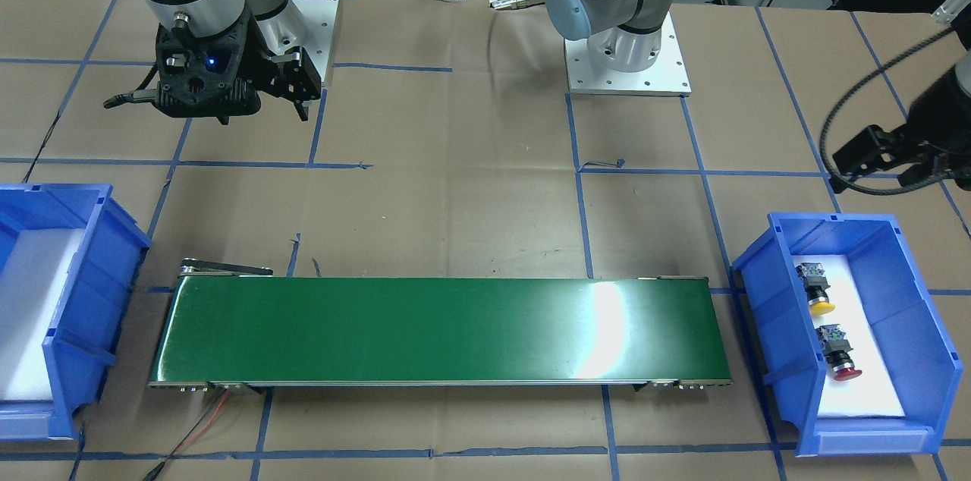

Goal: Transport two buttons from left to right
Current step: 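Lower the left gripper into the left bin onto the yellow button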

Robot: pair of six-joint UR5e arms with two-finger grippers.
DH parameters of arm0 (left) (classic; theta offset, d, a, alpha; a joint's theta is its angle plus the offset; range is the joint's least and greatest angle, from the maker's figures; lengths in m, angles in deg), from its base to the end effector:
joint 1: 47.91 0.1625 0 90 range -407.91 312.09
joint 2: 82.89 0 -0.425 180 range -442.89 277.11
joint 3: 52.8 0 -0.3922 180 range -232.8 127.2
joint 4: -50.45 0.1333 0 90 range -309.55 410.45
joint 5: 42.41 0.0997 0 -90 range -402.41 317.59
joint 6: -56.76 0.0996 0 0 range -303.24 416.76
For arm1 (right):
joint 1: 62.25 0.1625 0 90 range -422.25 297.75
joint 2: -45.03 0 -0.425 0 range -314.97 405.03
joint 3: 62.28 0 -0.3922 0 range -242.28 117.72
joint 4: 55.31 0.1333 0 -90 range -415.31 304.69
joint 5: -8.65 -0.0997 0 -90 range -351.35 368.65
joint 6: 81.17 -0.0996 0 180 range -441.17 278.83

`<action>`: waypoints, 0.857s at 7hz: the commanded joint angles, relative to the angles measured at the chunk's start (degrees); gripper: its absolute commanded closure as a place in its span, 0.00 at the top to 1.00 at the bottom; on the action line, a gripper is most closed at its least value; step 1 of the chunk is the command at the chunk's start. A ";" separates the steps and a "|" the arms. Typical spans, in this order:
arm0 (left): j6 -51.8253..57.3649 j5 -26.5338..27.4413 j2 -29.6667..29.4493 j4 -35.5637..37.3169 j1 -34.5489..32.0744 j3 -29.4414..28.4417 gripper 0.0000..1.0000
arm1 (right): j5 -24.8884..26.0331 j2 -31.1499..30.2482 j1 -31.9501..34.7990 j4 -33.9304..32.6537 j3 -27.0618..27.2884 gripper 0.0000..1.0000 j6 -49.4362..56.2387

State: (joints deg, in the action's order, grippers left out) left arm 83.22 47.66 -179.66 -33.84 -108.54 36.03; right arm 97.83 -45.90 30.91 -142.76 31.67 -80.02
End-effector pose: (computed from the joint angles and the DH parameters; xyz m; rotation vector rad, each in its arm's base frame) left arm 0.1489 -0.5362 0.4469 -0.0797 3.1386 -0.0018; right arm 0.1607 -0.4662 0.4580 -0.1164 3.1231 0.1524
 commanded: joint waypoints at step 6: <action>7.21 -0.60 -12.55 15.45 3.68 4.07 0.99 | -0.06 0.05 0.00 0.00 -0.17 1.00 -0.09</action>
State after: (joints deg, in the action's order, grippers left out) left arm 89.82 47.14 -190.30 -20.39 -104.83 39.35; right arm 97.80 -45.91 30.91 -142.76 31.52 -80.08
